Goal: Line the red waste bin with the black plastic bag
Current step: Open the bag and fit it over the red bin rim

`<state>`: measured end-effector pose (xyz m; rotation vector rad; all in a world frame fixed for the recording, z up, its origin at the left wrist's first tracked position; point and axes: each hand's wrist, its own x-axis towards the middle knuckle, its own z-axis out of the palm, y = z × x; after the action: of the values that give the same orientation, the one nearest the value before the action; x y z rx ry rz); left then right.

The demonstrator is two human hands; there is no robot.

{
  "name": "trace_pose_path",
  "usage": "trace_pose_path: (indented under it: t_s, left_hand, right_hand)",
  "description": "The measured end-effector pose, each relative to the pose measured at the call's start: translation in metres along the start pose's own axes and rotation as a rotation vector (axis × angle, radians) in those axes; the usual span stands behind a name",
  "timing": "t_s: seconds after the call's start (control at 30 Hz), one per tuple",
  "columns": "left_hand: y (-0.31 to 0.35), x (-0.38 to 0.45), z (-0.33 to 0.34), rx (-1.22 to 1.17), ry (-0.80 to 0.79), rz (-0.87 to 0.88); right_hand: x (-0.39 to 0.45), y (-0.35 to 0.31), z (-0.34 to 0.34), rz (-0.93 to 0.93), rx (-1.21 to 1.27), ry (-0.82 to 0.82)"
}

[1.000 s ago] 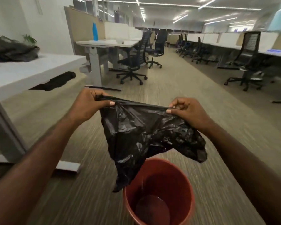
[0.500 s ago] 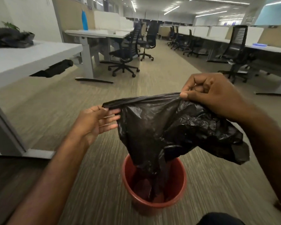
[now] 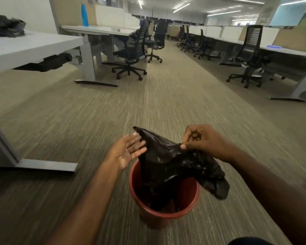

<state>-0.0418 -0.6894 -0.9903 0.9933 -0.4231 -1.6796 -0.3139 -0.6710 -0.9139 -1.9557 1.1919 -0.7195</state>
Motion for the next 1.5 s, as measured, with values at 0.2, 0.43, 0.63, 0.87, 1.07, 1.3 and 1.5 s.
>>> trace_pose_path:
  t_s: [0.2, 0.43, 0.63, 0.87, 1.07, 1.3, 1.5]
  left_hand:
    - [-0.051, -0.001, -0.021, 0.458, -0.145, -0.235]
    - [-0.085, 0.037, -0.011, 0.391, -0.002, -0.185]
    - [-0.097, 0.083, -0.021, 0.009, 0.088, -0.220]
    - [-0.082, 0.158, -0.047, 0.740, 0.390, 0.316]
    - [-0.084, 0.212, -0.065, 1.271, 0.526, 0.401]
    - [-0.095, 0.235, -0.106, 1.251, 0.399, -0.079]
    - [-0.087, 0.197, -0.130, 1.138, 0.107, -0.041]
  right_hand:
    - [0.003, 0.020, 0.056, -0.023, 0.000, -0.110]
    - [0.007, 0.087, 0.102, 0.124, 0.124, -0.191]
    - [0.017, 0.157, 0.092, 0.528, 0.550, -0.062]
    - [0.061, 0.214, 0.044, 0.494, 0.295, 0.250]
    - [0.092, 0.284, 0.034, 0.494, -0.054, 0.510]
    - [0.066, 0.335, 0.056, 0.580, -0.243, 0.306]
    - [0.031, 0.316, 0.042, 0.584, 0.004, 0.374]
